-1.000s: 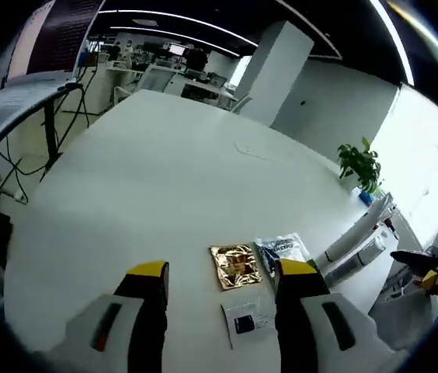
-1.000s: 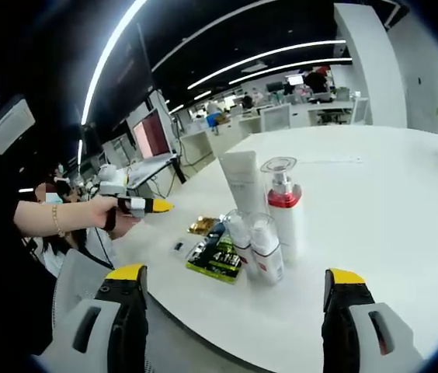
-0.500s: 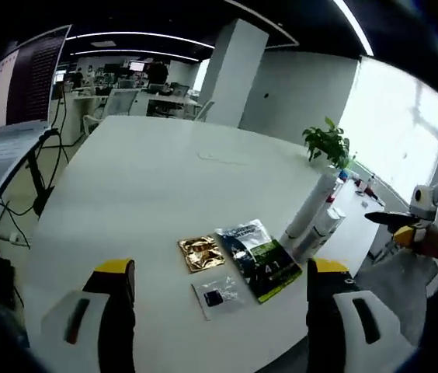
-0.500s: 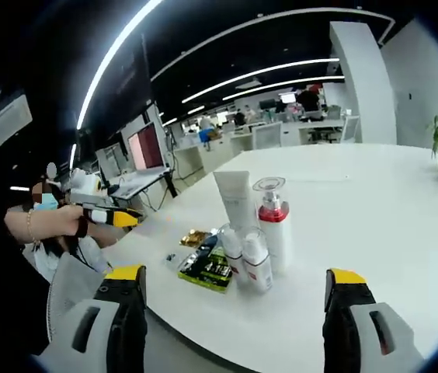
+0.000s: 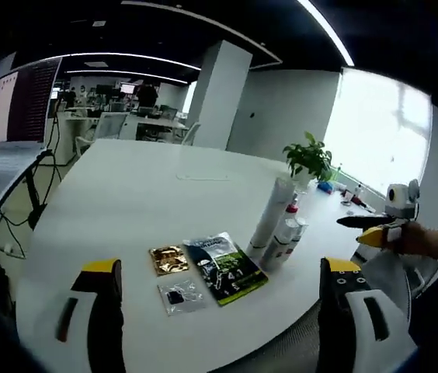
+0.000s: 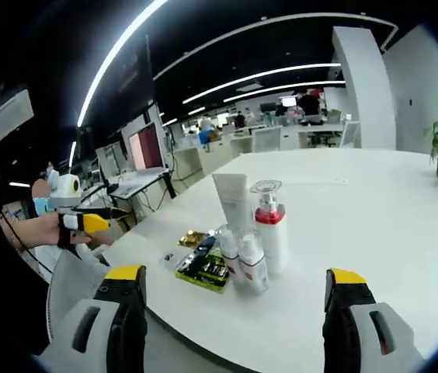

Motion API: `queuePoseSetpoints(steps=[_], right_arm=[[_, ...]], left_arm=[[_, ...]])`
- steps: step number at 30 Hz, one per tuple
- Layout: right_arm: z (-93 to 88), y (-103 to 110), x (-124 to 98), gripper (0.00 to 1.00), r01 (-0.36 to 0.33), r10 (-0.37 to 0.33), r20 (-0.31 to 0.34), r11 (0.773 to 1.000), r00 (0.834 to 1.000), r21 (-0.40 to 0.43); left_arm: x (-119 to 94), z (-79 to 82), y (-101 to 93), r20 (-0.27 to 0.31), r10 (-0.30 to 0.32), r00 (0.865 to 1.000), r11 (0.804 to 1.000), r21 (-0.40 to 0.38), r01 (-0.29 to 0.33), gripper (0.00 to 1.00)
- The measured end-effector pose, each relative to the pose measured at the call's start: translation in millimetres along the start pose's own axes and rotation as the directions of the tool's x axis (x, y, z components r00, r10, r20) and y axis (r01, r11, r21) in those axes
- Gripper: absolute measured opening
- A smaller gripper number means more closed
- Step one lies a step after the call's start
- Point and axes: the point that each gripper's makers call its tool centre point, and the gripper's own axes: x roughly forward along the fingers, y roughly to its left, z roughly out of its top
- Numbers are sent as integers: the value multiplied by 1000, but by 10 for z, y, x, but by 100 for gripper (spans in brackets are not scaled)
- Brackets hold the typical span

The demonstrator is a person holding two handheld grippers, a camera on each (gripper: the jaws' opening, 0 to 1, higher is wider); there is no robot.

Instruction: Arrange the skincare products in the storage area until every visible bottle or jar stands upright without overlapping.

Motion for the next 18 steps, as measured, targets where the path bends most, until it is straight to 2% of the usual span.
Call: queuePoseSetpoints(steps=[4,6,9,12,13,14,15,16,18], right_arm=[[28,6,-11,99,-5,5,7,1000,1000,-4],[44,4,-10,99,-1,0,16,1000,1000,12],[77,-2,0,99,9,-9,32,1000,999,17],[129,64,13,99,-3,-3,71,997,997,81],[81,110,28,99,-12,6,68,996,998,91],[21,140,47,99,-13,9,46,997,999,78],[-93,134,71,99,-4,4,-11,1000,1000,10],[-102,141,90,99,-4,4,-14,1000,1000,-22],[-76,197,101,99,-8,8,5,1000,1000,-23]], left_arm=[[52,-28,-77,-26,8,1000,998,68,-6,99],[61,-25,-74,-48,33,998,998,59,-30,99],[78,90,-85,21,32,999,999,11,-32,99],[127,49,-99,18,42,999,999,21,-43,99],[146,2,-63,-1,60,998,996,66,-60,99],[155,-19,-41,-6,66,998,994,90,-65,99],[175,-35,-30,1,62,998,996,69,-62,99],[179,-39,-38,-1,62,998,996,61,-62,99],[189,-56,-17,-8,75,997,995,60,-75,99]])
